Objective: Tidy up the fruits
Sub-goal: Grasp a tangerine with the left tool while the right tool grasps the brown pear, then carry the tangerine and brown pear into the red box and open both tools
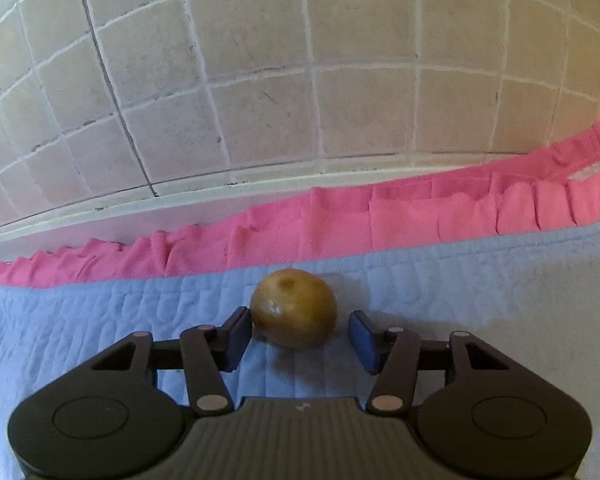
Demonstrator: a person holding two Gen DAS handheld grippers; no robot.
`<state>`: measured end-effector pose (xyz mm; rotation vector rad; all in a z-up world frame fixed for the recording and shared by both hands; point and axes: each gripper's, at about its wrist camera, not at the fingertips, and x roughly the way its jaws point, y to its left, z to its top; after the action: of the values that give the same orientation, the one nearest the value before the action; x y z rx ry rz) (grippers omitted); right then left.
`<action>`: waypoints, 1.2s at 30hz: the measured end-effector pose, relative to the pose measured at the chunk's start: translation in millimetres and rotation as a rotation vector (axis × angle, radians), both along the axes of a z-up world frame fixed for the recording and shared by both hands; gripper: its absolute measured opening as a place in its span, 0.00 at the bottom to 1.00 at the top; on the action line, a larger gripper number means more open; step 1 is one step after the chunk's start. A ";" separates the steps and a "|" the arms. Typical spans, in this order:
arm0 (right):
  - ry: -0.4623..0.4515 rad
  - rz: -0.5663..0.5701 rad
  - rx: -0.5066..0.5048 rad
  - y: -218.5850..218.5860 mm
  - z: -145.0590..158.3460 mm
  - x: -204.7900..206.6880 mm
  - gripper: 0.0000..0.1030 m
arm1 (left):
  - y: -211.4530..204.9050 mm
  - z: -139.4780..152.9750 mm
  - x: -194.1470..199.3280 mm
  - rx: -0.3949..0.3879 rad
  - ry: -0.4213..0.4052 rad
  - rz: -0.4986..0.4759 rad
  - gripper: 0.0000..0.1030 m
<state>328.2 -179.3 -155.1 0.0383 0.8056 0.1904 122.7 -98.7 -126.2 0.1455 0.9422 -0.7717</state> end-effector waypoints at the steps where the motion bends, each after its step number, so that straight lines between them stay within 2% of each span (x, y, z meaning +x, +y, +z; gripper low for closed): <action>1: -0.002 -0.002 0.000 0.3 -0.8 0.9 0.56 | -1.4 -1.1 -1.1 0.010 -0.010 -0.007 0.78; 5: -0.008 -0.006 0.000 1.3 -1.7 4.0 0.56 | -0.3 -1.9 -0.7 0.003 -0.006 -0.004 0.78; 7: -0.010 -0.006 0.003 0.4 -1.3 3.4 0.54 | 4.1 -0.9 -1.8 0.003 -0.006 0.005 0.71; 10: -0.005 -0.001 0.029 -2.4 -1.1 4.6 0.46 | 7.3 -0.2 -3.1 0.009 -0.012 0.015 0.65; 14: 0.002 0.019 0.027 -2.9 1.7 2.1 0.44 | 10.3 0.3 -5.1 0.018 -0.028 0.023 0.56; 16: 0.006 0.024 0.034 -3.4 3.1 -1.3 0.44 | 12.6 0.8 -5.5 0.030 -0.042 0.034 0.45; 27: 0.001 0.039 0.040 -16.3 23.3 -48.5 0.43 | 14.2 7.7 -18.5 0.027 -0.038 0.031 0.45; 36: -0.076 -0.062 0.092 -66.4 69.8 -126.2 0.43 | -8.4 21.9 -53.0 0.000 -0.042 -0.037 0.45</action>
<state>202.0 -245.7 -85.2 0.1419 0.7182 0.1692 69.6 -107.2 -104.3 0.1794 0.9018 -0.8000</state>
